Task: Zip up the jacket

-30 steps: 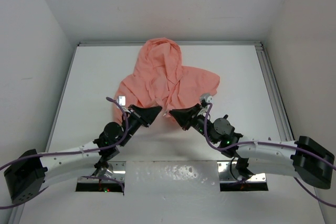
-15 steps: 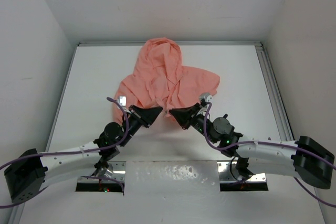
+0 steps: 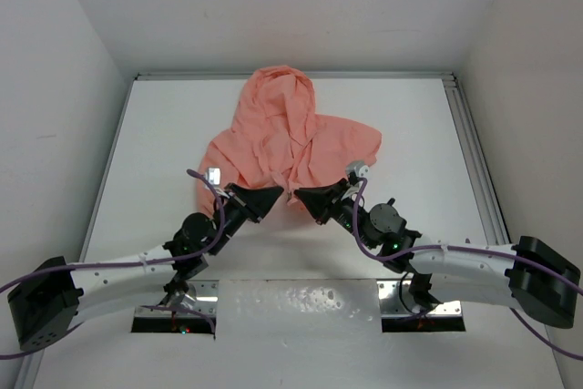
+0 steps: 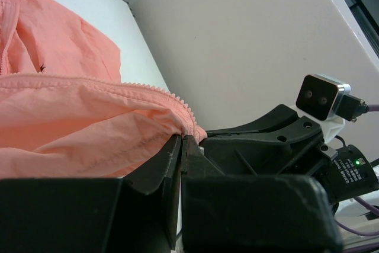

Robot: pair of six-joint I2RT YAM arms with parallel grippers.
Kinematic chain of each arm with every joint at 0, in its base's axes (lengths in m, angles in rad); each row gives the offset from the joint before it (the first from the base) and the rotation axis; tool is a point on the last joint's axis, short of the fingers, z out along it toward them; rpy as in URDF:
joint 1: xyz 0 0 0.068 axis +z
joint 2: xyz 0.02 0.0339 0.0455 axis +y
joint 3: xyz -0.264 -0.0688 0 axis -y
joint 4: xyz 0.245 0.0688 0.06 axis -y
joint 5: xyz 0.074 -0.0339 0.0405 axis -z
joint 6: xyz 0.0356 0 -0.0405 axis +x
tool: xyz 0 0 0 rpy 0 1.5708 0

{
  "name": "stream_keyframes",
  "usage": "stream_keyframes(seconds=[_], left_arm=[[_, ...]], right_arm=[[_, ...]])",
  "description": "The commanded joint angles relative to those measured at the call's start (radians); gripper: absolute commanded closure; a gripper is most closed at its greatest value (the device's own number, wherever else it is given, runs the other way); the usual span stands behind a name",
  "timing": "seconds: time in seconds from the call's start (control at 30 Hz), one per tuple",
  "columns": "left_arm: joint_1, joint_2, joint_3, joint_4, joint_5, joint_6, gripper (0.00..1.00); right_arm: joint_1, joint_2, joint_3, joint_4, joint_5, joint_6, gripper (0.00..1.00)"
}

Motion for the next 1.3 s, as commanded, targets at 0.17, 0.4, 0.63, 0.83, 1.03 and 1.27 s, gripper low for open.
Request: stream_keyframes(seconds=[0.17,0.4,0.63,0.83,1.03,1.27], left_arm=[[-0.037,0.008,0.0,0.044,-0.025,0.018,1.0],[-0.071,-0.004,0.016,-0.019,-0.112,0.021,1.0],[-0.173,-0.01,0.052,-0.103,-0.292,0.058,1.0],[-0.218,-0.001,0.08,-0.157,-0.373,0.07,1.0],[-0.267,0.019,0.117,-0.223,-0.465,0.075,1.0],[-0.321,0.033,0.141,-0.26,-0.564,0.098,1.0]], right_arm=[[0.008,0.002,0.043,0.083,0.006,-0.006,1.0],[0.018,0.029,0.057,0.074,0.027,0.032,1.0],[0.087,0.048,0.077,0.035,0.17,0.032,1.0],[0.12,0.039,0.083,-0.009,0.253,0.034,1.0],[0.19,0.031,0.098,-0.029,0.389,-0.018,1.0],[0.232,0.034,0.115,-0.047,0.437,-0.035,1.0]])
